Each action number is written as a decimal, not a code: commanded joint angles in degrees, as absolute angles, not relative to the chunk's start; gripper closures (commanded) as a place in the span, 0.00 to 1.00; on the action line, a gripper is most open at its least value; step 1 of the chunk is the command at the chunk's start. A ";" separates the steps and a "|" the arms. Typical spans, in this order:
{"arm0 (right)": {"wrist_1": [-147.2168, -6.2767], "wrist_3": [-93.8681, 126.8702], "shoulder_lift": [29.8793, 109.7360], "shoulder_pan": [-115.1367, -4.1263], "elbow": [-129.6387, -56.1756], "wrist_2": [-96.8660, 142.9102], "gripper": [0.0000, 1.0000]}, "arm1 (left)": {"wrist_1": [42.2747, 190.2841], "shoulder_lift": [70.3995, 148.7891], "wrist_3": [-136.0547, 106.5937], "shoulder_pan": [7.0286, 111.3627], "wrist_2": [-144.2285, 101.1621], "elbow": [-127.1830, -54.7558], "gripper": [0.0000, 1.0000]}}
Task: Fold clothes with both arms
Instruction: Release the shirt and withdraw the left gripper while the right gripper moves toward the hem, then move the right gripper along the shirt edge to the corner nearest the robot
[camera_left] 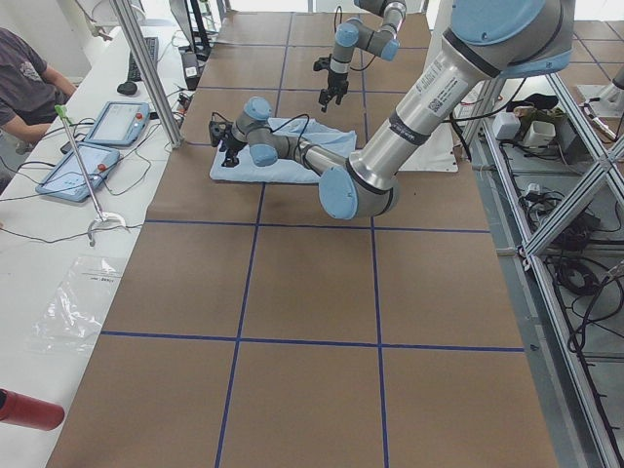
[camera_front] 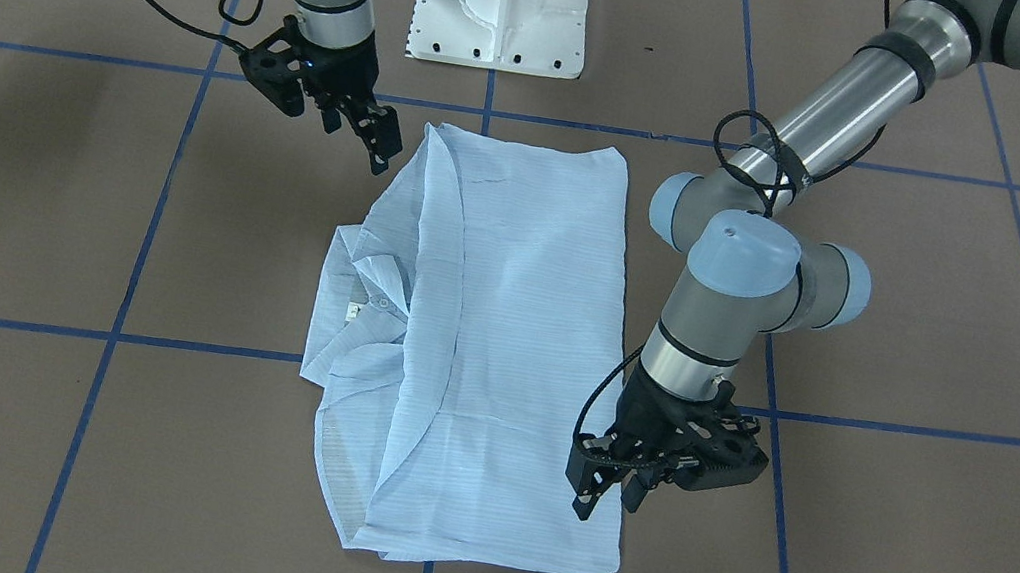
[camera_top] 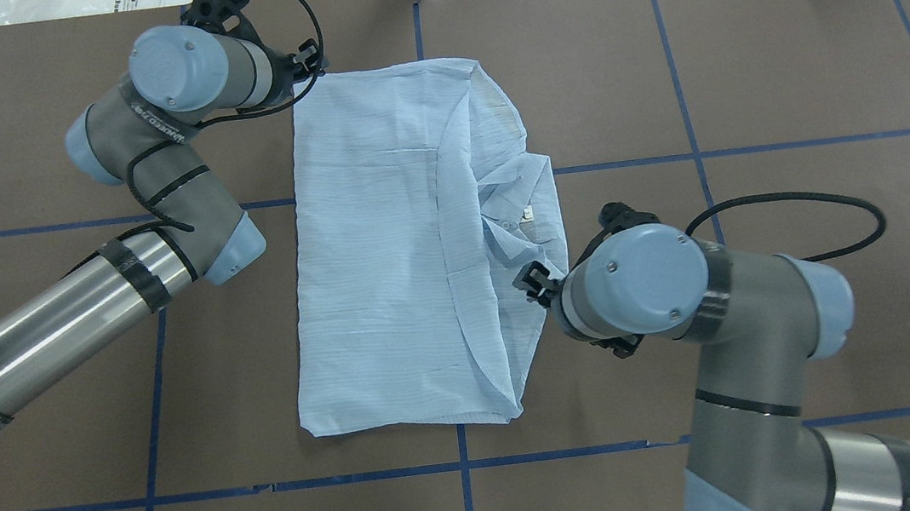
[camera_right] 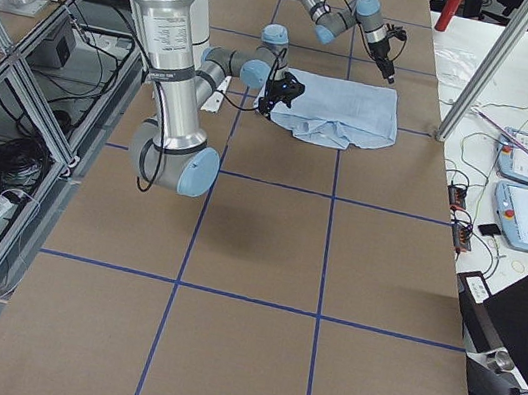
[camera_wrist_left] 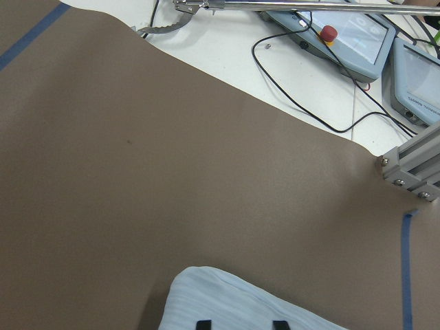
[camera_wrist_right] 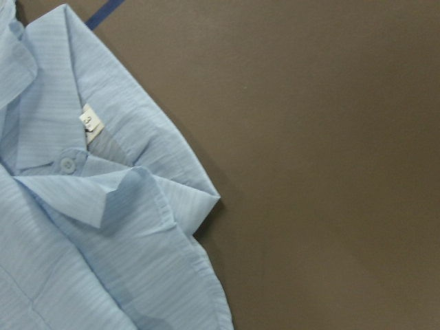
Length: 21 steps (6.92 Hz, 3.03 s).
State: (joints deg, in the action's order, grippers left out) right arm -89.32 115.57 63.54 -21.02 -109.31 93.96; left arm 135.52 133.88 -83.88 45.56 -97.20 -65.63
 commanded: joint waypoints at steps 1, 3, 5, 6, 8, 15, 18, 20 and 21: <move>-90.17 108.87 59.68 -14.70 -105.12 83.97 0.00 | 135.26 124.33 -79.83 47.28 -102.99 -79.47 0.36; -100.75 90.25 56.72 -12.05 -105.29 83.76 0.00 | 135.18 123.05 -79.89 47.29 -103.01 -81.03 0.36; -101.78 83.60 53.55 -9.67 -105.03 83.67 0.00 | 134.83 122.87 -79.98 47.29 -103.01 -81.56 0.36; -101.78 82.19 54.05 -9.23 -104.59 84.02 0.00 | 134.82 122.78 -79.98 47.29 -103.01 -81.48 0.36; -101.43 76.04 54.05 -10.10 -102.14 84.02 0.00 | 134.82 122.87 -80.24 47.20 -103.01 -81.47 0.36; -101.69 68.82 67.89 -16.79 -111.49 90.44 0.00 | 134.74 122.78 -80.24 47.20 -103.01 -82.18 0.36; -101.69 71.61 70.04 -17.22 -115.03 89.91 0.00 | 134.12 122.78 -80.24 47.29 -103.01 -82.71 0.36; -101.34 71.64 64.39 -21.50 -111.31 90.17 0.00 | 134.12 122.78 -80.24 47.20 -103.01 -82.71 0.36; -101.16 71.80 60.51 -23.10 -106.83 90.26 0.00 | 134.12 122.70 -80.24 47.28 -103.01 -82.71 0.36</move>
